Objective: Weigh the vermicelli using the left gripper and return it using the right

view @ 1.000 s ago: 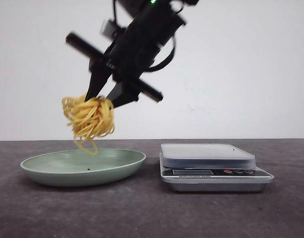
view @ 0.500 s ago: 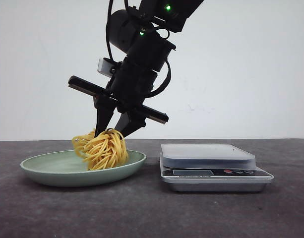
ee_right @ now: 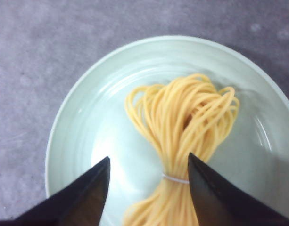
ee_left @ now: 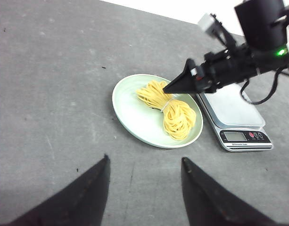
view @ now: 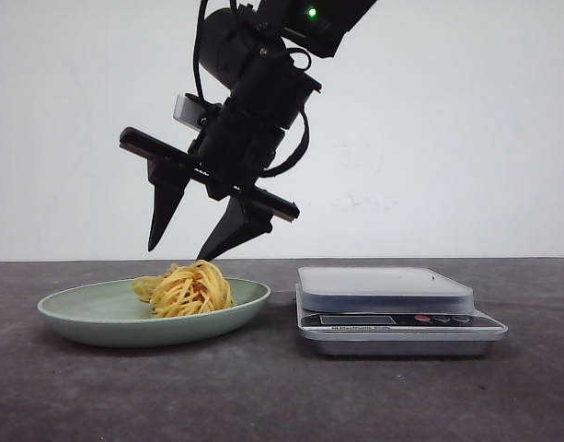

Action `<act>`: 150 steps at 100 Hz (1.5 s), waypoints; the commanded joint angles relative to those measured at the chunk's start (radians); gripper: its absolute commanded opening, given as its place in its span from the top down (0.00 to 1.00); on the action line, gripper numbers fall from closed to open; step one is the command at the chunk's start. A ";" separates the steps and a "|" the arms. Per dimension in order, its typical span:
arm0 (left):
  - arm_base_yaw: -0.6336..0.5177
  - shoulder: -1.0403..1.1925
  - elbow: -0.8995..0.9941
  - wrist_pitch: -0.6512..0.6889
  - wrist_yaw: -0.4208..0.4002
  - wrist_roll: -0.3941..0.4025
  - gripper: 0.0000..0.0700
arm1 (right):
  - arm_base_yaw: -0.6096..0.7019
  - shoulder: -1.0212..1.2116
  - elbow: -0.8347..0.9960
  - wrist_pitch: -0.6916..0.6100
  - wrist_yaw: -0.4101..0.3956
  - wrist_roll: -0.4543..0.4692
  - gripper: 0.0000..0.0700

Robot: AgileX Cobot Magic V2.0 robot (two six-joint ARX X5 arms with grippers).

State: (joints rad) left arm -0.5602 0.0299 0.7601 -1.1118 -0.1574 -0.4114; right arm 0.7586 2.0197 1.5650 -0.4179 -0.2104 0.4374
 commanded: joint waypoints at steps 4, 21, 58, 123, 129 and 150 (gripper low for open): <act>-0.005 0.003 0.013 0.008 0.001 0.003 0.62 | -0.002 -0.080 0.039 -0.025 0.013 -0.061 0.53; -0.005 0.003 0.013 0.016 0.001 0.003 0.62 | -0.015 -0.281 0.039 -0.101 0.090 -0.145 0.53; -0.005 0.003 0.013 0.047 0.001 0.003 0.62 | 0.041 -0.869 0.039 -0.385 0.416 -0.312 0.53; -0.005 0.037 0.013 0.201 0.000 0.007 0.62 | 0.080 -1.791 -0.500 -0.552 0.671 -0.204 0.53; -0.005 0.056 0.013 0.214 -0.003 0.008 0.62 | 0.053 -1.856 -0.594 -0.506 0.671 -0.193 0.53; -0.005 0.153 0.003 0.301 -0.003 0.055 0.62 | -0.060 -1.986 -0.836 -0.326 0.628 -0.168 0.53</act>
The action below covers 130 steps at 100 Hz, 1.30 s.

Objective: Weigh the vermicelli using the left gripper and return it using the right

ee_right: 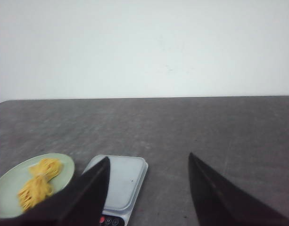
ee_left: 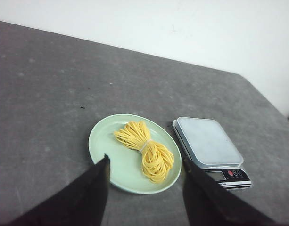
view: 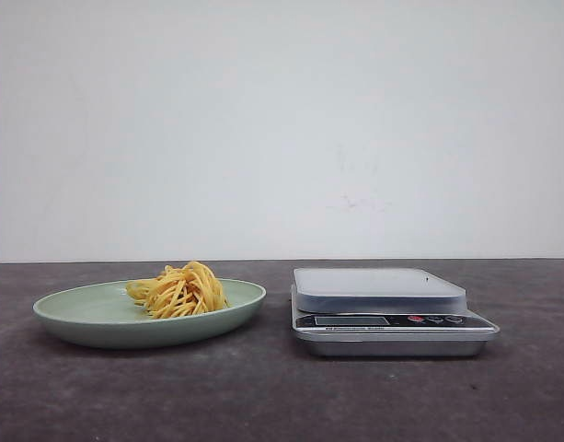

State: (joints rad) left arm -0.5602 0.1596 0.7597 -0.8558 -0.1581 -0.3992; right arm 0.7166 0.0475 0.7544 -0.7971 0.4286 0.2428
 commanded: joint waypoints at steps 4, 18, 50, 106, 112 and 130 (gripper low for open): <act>-0.005 0.042 -0.001 0.079 -0.004 0.058 0.62 | -0.040 -0.020 -0.049 0.080 -0.011 0.027 0.53; -0.005 0.075 -0.037 0.238 -0.063 0.075 0.62 | -0.106 -0.021 -0.072 0.134 -0.010 0.003 0.53; -0.005 0.095 -0.060 0.299 -0.085 0.124 0.99 | -0.139 -0.021 -0.072 0.190 -0.057 -0.035 0.99; -0.005 0.094 -0.060 0.299 -0.084 0.122 0.98 | -0.138 -0.021 -0.072 0.146 -0.062 -0.041 0.99; -0.005 0.094 -0.060 0.299 -0.085 0.122 0.98 | -0.138 -0.021 -0.072 0.146 -0.062 -0.041 0.99; -0.005 0.094 -0.060 0.299 -0.085 0.122 0.98 | -0.138 -0.021 -0.072 0.146 -0.062 -0.041 0.99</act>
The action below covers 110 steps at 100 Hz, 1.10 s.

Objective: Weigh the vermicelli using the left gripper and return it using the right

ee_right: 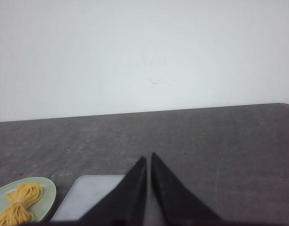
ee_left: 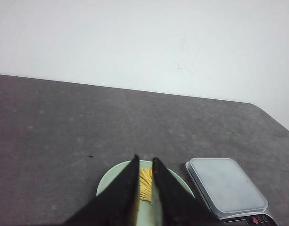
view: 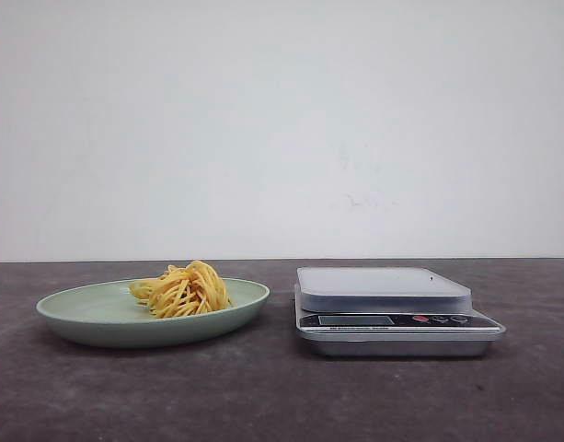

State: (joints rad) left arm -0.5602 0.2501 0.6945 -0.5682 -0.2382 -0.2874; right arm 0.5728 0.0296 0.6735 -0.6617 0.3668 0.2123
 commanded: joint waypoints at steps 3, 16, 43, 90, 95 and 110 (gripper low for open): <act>-0.005 0.004 0.006 0.011 -0.004 0.010 0.98 | 0.005 -0.003 0.009 0.011 0.000 -0.011 0.99; -0.002 0.000 0.006 0.008 -0.007 0.052 0.98 | 0.005 -0.003 0.009 0.011 0.000 -0.011 0.99; 0.242 -0.060 -0.114 0.048 0.069 0.151 0.98 | 0.005 -0.003 0.009 0.011 0.000 -0.011 0.99; 0.457 -0.246 -0.553 0.338 0.168 0.166 0.98 | 0.005 -0.003 0.009 0.011 0.000 -0.011 0.99; 0.458 -0.247 -0.575 0.380 0.168 0.173 0.98 | 0.005 -0.003 0.009 0.011 0.000 -0.011 0.99; 0.458 -0.247 -0.651 0.506 0.168 0.194 0.98 | 0.005 -0.003 0.009 0.011 0.000 -0.011 0.99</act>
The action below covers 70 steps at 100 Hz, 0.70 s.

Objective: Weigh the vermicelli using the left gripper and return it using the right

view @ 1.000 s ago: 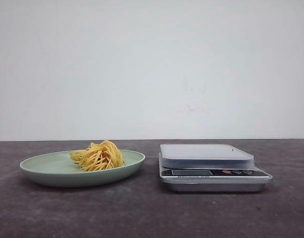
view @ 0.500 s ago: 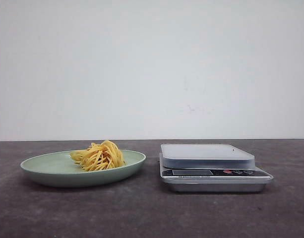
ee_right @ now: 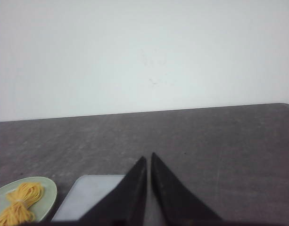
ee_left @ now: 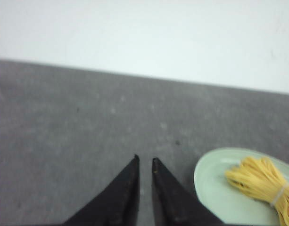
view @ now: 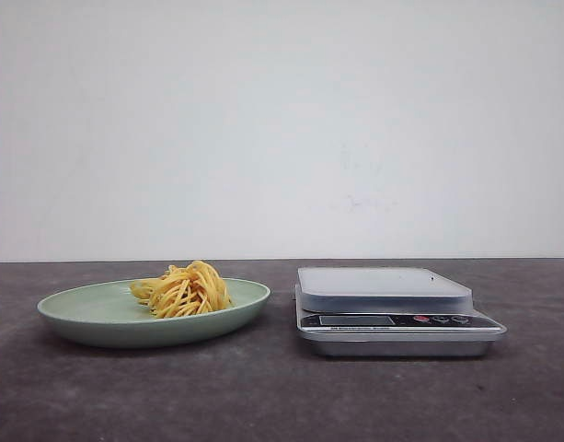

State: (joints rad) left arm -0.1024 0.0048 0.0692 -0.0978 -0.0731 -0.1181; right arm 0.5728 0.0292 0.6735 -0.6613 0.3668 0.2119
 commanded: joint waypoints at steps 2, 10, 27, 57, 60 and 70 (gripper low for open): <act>0.000 -0.002 -0.034 0.044 0.003 0.026 0.98 | 0.005 -0.002 0.009 0.011 0.000 -0.010 0.99; 0.000 -0.002 -0.056 0.045 0.003 0.026 0.98 | 0.005 -0.002 0.009 0.011 0.000 -0.010 0.99; 0.000 -0.002 -0.056 -0.004 0.003 0.043 0.98 | 0.005 -0.002 0.009 0.010 0.000 -0.010 0.99; -0.001 0.001 -0.056 -0.091 0.005 0.053 0.98 | 0.005 -0.002 0.009 0.010 0.000 -0.010 0.99; -0.001 0.002 -0.056 -0.090 0.006 0.049 0.98 | 0.005 -0.002 0.009 0.011 0.000 -0.010 0.99; -0.001 0.000 -0.055 -0.089 0.004 0.050 0.98 | 0.005 -0.002 0.009 0.011 0.000 -0.010 0.99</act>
State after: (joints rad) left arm -0.1024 0.0055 0.0315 -0.1818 -0.0711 -0.0765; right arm 0.5728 0.0292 0.6735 -0.6613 0.3672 0.2119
